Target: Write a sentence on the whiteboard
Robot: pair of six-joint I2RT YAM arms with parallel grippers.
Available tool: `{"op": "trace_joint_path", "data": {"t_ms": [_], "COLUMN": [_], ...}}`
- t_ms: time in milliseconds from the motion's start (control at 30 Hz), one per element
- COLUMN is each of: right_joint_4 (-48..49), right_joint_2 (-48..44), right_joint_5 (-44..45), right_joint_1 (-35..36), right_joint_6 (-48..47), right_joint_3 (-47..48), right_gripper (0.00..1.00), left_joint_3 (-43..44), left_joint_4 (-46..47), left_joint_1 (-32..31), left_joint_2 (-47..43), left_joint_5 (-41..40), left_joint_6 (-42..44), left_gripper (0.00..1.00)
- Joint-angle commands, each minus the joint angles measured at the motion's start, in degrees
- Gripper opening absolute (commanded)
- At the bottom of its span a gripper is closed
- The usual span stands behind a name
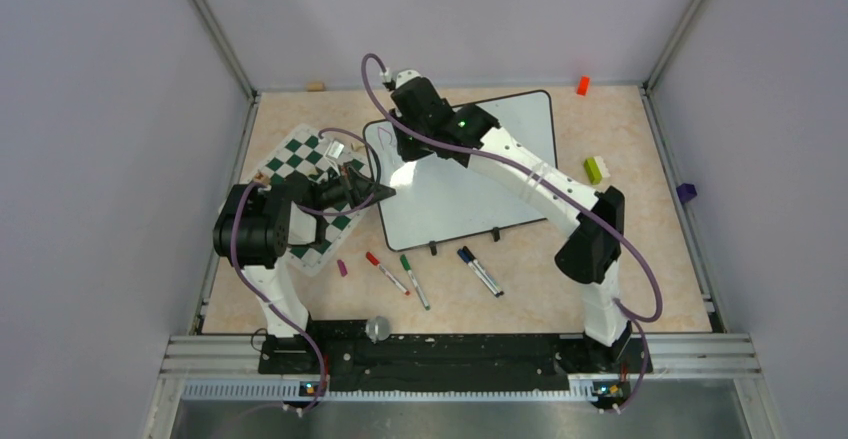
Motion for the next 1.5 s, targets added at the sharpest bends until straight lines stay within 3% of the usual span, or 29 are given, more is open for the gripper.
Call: {"op": "trace_joint_path", "data": {"t_ms": [0,433,667,1033,1200,1467], "right_joint_4": [0.55,2.6,8.0,9.69,12.72,13.03], "right_joint_2": [-1.4,-0.83,-8.19,-16.56,-18.3,-14.76], "right_joint_5": [-1.45,-5.58,-9.3,-0.03,-0.63,-4.33], "right_joint_1": [-1.09,-1.1,-2.44,-2.85,-2.79,-2.83], "right_joint_6": [-0.08,-0.39,1.5,2.58,2.83,2.55], "right_joint_3": [-1.23,0.22,-5.73,-15.46,-18.81,-15.6], "right_gripper": [0.0,0.0,0.0,0.0,0.0,0.0], "left_joint_3": [-0.78,-0.76,-0.71,-0.96,-1.3,-1.73], "left_joint_4": [5.44,5.41,5.43,5.44,5.44,5.44], "left_joint_1": [-0.19,-0.19,-0.2,-0.2,-0.2,-0.24], "left_joint_2": [-2.07,-2.17,-2.48,-2.32,-2.55,-2.85], "left_joint_5": [3.57,3.65,3.77,3.56,3.38,3.05], "left_joint_6": [2.7,2.7,2.69,2.52,2.71,2.96], "left_gripper": [0.0,0.0,0.0,0.0,0.0,0.0]}}
